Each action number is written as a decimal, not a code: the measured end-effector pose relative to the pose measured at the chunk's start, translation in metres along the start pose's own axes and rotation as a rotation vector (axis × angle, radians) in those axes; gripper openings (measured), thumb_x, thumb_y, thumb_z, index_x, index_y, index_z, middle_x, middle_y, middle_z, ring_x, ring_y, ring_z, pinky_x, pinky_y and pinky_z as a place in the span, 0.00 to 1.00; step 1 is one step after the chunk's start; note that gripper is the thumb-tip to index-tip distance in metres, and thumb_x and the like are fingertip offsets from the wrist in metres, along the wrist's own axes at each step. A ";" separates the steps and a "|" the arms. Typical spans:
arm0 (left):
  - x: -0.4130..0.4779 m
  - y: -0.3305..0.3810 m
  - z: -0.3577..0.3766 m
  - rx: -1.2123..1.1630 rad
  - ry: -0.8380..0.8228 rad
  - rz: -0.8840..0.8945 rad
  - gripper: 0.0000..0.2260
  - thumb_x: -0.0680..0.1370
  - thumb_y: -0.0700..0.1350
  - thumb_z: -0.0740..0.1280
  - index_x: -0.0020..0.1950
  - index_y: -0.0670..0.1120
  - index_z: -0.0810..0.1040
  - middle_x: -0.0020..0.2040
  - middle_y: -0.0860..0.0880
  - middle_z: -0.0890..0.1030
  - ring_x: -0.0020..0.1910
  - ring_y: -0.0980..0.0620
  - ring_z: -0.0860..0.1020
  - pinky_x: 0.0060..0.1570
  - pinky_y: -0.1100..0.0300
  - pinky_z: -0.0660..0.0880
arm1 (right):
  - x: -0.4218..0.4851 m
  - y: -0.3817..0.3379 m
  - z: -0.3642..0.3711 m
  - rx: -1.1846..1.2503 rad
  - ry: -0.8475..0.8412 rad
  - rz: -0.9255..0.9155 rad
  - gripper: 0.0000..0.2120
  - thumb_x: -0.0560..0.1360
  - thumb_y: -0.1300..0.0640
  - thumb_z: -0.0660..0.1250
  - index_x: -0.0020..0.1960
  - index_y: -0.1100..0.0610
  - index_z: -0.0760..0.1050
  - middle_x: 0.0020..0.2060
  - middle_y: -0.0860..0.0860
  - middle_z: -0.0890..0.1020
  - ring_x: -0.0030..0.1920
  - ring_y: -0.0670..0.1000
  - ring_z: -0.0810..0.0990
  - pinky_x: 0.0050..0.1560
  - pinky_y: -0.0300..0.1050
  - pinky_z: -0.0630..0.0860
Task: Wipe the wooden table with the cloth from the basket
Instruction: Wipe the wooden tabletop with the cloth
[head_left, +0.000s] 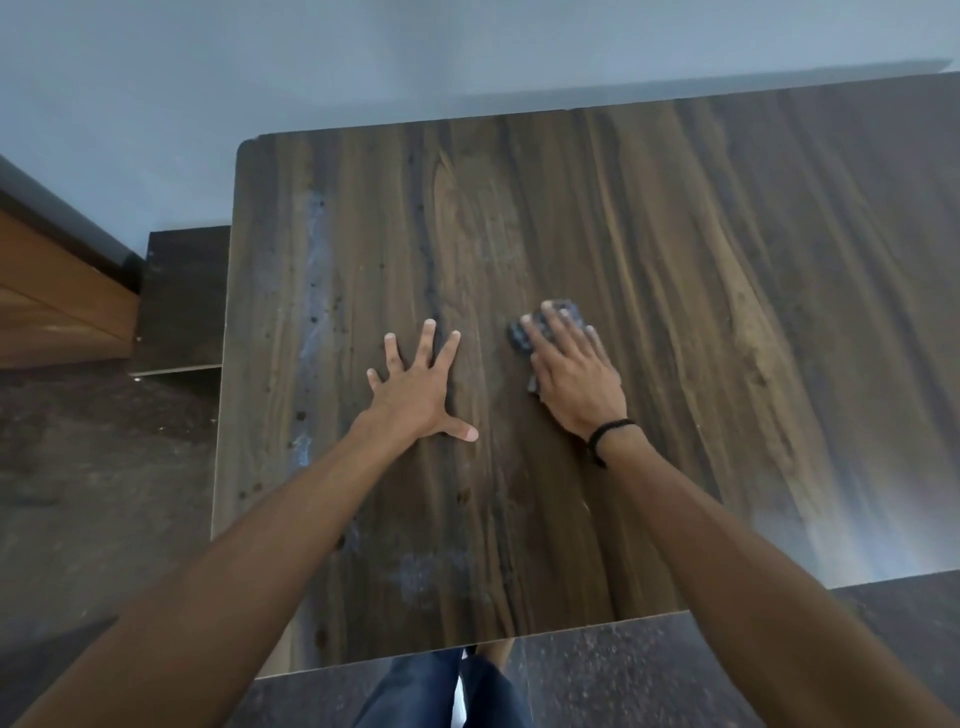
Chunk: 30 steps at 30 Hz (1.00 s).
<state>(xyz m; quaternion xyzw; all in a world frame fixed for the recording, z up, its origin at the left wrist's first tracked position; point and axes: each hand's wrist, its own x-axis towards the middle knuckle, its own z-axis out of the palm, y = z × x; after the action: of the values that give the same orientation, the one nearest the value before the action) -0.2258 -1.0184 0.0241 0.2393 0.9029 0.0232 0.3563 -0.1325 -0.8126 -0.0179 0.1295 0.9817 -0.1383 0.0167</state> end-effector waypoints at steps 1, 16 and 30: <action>0.001 0.001 -0.001 -0.001 -0.008 0.000 0.62 0.63 0.66 0.77 0.79 0.58 0.33 0.77 0.54 0.27 0.76 0.31 0.33 0.71 0.27 0.48 | 0.007 -0.004 0.000 0.016 0.039 0.151 0.25 0.85 0.50 0.49 0.81 0.46 0.51 0.81 0.50 0.51 0.81 0.52 0.47 0.80 0.54 0.46; 0.059 -0.022 -0.059 -0.005 -0.014 -0.024 0.64 0.63 0.64 0.79 0.78 0.59 0.31 0.77 0.53 0.25 0.75 0.34 0.30 0.72 0.28 0.44 | 0.063 -0.002 -0.005 0.010 0.028 0.026 0.25 0.85 0.50 0.49 0.81 0.46 0.52 0.81 0.50 0.52 0.81 0.52 0.49 0.80 0.56 0.48; 0.110 -0.029 -0.105 0.020 0.026 -0.060 0.64 0.61 0.67 0.78 0.79 0.58 0.33 0.78 0.52 0.27 0.76 0.35 0.31 0.73 0.31 0.42 | 0.125 -0.006 -0.007 -0.026 -0.031 -0.186 0.25 0.85 0.48 0.49 0.81 0.43 0.51 0.81 0.48 0.50 0.81 0.51 0.47 0.78 0.52 0.43</action>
<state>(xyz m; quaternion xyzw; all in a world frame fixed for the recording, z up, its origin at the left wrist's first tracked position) -0.3766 -0.9812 0.0266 0.2152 0.9145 0.0066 0.3427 -0.2549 -0.7846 -0.0179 0.0353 0.9909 -0.1285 0.0205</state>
